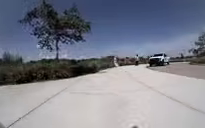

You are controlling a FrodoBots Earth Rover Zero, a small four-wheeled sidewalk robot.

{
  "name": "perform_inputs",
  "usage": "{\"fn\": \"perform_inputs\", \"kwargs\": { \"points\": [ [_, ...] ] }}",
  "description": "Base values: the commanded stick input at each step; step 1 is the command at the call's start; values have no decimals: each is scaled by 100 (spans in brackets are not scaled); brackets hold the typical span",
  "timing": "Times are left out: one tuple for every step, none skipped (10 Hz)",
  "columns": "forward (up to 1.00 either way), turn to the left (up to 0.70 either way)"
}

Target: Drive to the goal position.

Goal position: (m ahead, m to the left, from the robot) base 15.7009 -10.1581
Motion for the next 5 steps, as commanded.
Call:
{"fn": "perform_inputs", "kwargs": {
  "points": [
    [85, 0],
    [85, 0],
    [85, 0],
    [85, 0],
    [85, 0]
  ]
}}
